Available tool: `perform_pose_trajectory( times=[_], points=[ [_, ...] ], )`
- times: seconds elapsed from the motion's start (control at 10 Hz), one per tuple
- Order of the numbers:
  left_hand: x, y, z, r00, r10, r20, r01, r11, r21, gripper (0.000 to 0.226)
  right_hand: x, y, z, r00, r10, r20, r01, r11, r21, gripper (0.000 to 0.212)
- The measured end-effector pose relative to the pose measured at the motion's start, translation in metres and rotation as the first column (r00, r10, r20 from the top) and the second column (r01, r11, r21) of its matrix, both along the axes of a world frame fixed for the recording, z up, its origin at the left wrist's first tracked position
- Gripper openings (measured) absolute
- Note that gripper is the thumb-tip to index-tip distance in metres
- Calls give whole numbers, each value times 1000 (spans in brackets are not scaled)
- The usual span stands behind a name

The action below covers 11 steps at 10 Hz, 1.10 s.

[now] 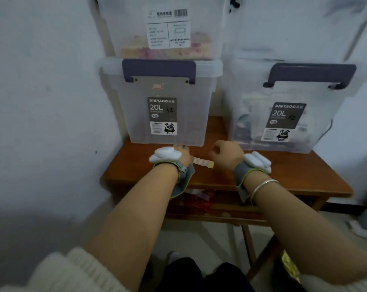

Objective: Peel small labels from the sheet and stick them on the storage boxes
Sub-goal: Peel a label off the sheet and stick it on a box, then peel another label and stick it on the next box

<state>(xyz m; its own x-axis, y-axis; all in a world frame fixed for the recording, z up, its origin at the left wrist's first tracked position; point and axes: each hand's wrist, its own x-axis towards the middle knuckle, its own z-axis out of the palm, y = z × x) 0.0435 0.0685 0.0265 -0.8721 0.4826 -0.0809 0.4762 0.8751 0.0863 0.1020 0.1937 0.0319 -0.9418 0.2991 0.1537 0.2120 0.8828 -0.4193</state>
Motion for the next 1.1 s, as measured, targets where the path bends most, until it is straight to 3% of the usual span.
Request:
perform_pose_trajectory(
  times=[0.1,0.2,0.6,0.8,1.0,1.1],
  points=[
    [-6,-11,-34,997,-30,68,33,999,-40,52,1,0,-20,989,78,124,-73,996,-46,39],
    [-10,-16,-51,999,-35,9,35,999,16,52,0,-4,-36,981,139,132,-134,990,-46,49],
    [-10,-17,-51,998,-46,-31,47,998,38,52,-6,-6,-40,992,29,-126,-49,986,-161,25],
    [-9,-18,-49,999,-48,-16,49,999,20,52,-9,-8,-44,997,-15,-82,-5,971,-239,35],
    [-9,-16,-49,999,-45,-8,45,999,20,52,-5,-7,-46,999,29,-30,-31,995,-90,59],
    [-9,-17,-49,999,-38,1,38,999,19,52,-2,-7,-44,988,152,40,-149,987,-61,55]
  ],
)
